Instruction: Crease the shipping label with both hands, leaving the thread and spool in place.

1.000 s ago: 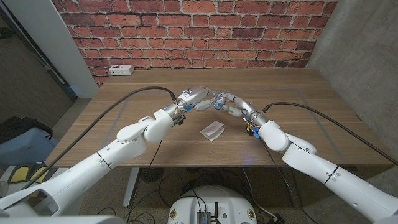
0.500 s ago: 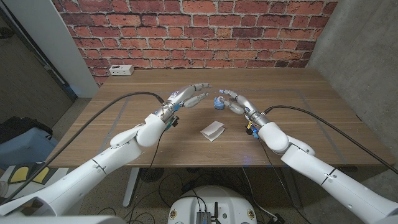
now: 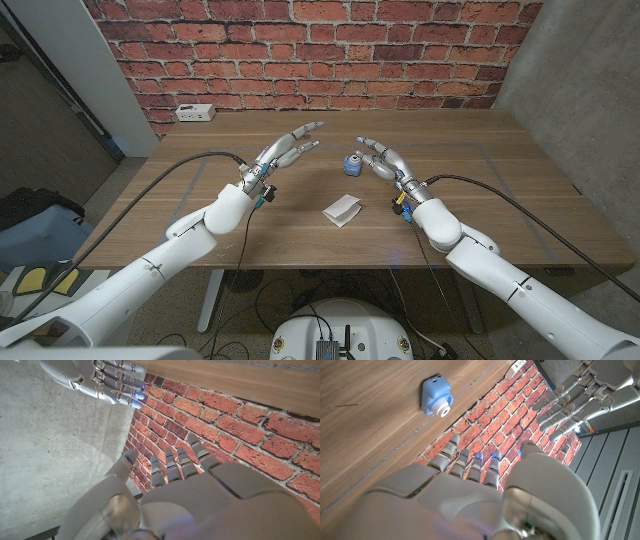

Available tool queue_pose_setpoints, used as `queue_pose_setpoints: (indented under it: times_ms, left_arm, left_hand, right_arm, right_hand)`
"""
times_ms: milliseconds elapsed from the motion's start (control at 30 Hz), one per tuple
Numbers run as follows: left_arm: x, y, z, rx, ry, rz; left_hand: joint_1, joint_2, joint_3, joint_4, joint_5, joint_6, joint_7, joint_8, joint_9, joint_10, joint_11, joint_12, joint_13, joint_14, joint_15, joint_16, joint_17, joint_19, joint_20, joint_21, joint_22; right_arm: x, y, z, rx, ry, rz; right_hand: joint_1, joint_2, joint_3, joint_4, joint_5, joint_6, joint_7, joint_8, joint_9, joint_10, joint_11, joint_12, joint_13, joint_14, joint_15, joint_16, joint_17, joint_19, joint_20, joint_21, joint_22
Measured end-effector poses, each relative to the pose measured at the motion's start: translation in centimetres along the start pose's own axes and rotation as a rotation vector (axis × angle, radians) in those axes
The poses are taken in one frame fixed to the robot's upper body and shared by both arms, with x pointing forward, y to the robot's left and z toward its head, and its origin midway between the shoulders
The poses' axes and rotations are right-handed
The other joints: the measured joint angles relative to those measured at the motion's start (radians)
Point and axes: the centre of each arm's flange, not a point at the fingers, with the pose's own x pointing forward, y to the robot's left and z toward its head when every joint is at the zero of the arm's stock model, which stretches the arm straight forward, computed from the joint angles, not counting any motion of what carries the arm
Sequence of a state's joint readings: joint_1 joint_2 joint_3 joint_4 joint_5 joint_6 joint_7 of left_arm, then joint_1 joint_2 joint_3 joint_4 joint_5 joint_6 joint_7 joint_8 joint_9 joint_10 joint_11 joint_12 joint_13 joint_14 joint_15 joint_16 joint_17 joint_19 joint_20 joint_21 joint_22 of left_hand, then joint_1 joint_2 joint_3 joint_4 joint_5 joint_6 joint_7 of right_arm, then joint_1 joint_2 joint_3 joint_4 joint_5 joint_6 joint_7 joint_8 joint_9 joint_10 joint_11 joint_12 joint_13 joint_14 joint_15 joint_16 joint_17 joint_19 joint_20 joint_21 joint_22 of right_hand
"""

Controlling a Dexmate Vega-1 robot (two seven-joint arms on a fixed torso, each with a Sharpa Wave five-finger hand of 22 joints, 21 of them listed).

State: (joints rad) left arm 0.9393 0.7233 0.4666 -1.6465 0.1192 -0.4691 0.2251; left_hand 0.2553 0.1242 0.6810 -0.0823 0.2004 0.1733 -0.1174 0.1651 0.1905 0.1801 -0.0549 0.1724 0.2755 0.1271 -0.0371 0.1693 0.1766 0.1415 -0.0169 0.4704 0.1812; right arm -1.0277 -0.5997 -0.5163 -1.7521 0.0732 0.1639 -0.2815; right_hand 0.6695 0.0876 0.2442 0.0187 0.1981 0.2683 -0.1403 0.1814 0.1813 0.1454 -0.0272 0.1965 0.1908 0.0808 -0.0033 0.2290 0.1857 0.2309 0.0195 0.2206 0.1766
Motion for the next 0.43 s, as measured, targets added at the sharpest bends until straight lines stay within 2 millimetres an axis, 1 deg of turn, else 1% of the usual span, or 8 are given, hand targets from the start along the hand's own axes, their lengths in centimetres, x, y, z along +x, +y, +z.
queue_pose_setpoints:
  times_ms: [33,100,167,200,267,367,400,433]
  left_arm:
    - [0.0,0.0,0.0,-0.004,-0.001,-0.001]
    - [-0.2,0.4,-0.6,-0.039,0.008,-0.005]
    - [-0.3,0.6,-0.8,-0.066,0.008,-0.008]
    - [-0.5,0.9,-1.1,-0.082,0.011,-0.007]
    - [-0.5,1.0,-0.9,-0.109,-0.001,-0.008]
    - [-0.5,1.1,-0.6,-0.138,-0.019,-0.006]
    - [-1.1,1.9,-2.0,-0.14,0.014,0.016]
    - [-1.1,2.0,-2.0,-0.149,0.009,0.02]
  left_hand:
    - [-0.006,0.006,-0.007,0.001,-0.004,-0.02,0.004,0.0,-0.004,-0.016,-0.004,0.0,-0.008,-0.016,0.0,0.0,-0.002,-0.007,-0.007,-0.006,0.0]
    - [-0.009,0.004,-0.017,0.004,-0.009,-0.063,0.011,-0.002,-0.011,-0.046,-0.011,0.0,-0.024,-0.045,0.001,0.0,-0.005,-0.022,-0.017,-0.018,-0.003]
    - [-0.01,0.003,-0.027,0.0,-0.014,-0.094,0.013,-0.004,-0.014,-0.073,-0.015,0.0,-0.038,-0.067,0.0,0.0,-0.005,-0.039,-0.017,-0.029,-0.005]
    - [-0.01,0.003,-0.029,0.0,-0.016,-0.098,0.008,-0.004,-0.014,-0.082,-0.015,0.0,-0.043,-0.074,0.0,0.0,-0.008,-0.044,-0.019,-0.034,-0.005]
    - [-0.01,0.003,-0.031,-0.002,-0.016,-0.099,0.007,-0.003,-0.018,-0.094,-0.011,0.0,-0.051,-0.082,0.002,0.0,-0.009,-0.048,-0.016,-0.038,-0.005]
    - [-0.013,0.006,-0.037,-0.008,-0.016,-0.099,0.007,0.002,-0.018,-0.118,-0.013,0.0,-0.063,-0.105,0.005,0.0,-0.009,-0.06,-0.02,-0.046,-0.005]
    - [-0.011,0.012,-0.039,-0.01,-0.016,-0.107,0.003,0.002,-0.018,-0.132,-0.014,0.0,-0.067,-0.117,0.004,0.0,-0.009,-0.066,-0.019,-0.052,-0.005]
    - [-0.01,0.014,-0.043,-0.013,-0.016,-0.121,0.0,0.002,-0.018,-0.149,-0.016,0.0,-0.073,-0.131,0.004,0.0,-0.009,-0.074,-0.019,-0.058,-0.005]
  right_arm:
    - [0.0,0.0,-0.1,0.001,0.002,-0.001]
    - [-0.1,-0.2,-0.1,0.033,-0.013,-0.025]
    - [-0.3,-0.4,-0.1,0.05,-0.018,-0.038]
    - [-0.4,-0.5,-0.1,0.064,-0.026,-0.047]
    - [-0.8,-0.6,-0.4,0.066,-0.017,-0.053]
    - [-1.3,-0.7,-0.8,0.072,-0.006,-0.062]
    - [-1.6,-1.3,-0.1,0.112,-0.045,-0.103]
    - [-1.8,-1.2,-0.3,0.115,-0.04,-0.107]
  right_hand:
    - [-0.005,-0.005,-0.001,-0.001,0.0,0.001,0.002,0.0,0.0,0.005,0.005,0.0,0.0,0.006,0.001,0.0,0.0,0.005,-0.005,0.001,0.0]
    - [-0.022,-0.022,-0.018,0.0,0.0,0.002,0.012,0.0,0.0,0.017,0.02,0.0,0.0,0.02,0.001,0.0,0.0,0.016,-0.01,0.007,0.0]
    - [-0.031,-0.04,-0.03,-0.002,0.0,0.014,0.025,0.005,0.0,0.027,0.037,0.007,0.0,0.027,-0.002,-0.004,0.0,0.025,-0.01,0.007,0.0]
    - [-0.034,-0.045,-0.033,-0.004,0.0,0.02,0.031,0.008,0.0,0.031,0.042,0.007,0.0,0.031,0.003,-0.004,0.0,0.028,-0.007,0.007,0.0]
    - [-0.037,-0.054,-0.035,-0.007,0.0,0.026,0.037,0.008,0.0,0.038,0.049,0.007,0.0,0.037,-0.002,-0.004,-0.001,0.037,-0.006,0.007,0.0]
    - [-0.041,-0.065,-0.043,-0.015,0.0,0.007,0.048,0.007,0.0,0.036,0.051,0.007,0.0,0.043,0.003,-0.007,-0.005,0.043,-0.011,0.007,0.0]
    - [-0.041,-0.073,-0.045,-0.016,0.0,-0.008,0.046,0.002,0.0,0.031,0.056,0.007,0.0,0.047,-0.001,-0.008,-0.005,0.046,-0.014,0.007,0.0]
    - [-0.04,-0.074,-0.045,-0.016,0.002,-0.023,0.044,-0.004,0.0,0.028,0.06,0.007,0.0,0.048,-0.002,-0.008,-0.005,0.052,-0.02,0.007,0.0]
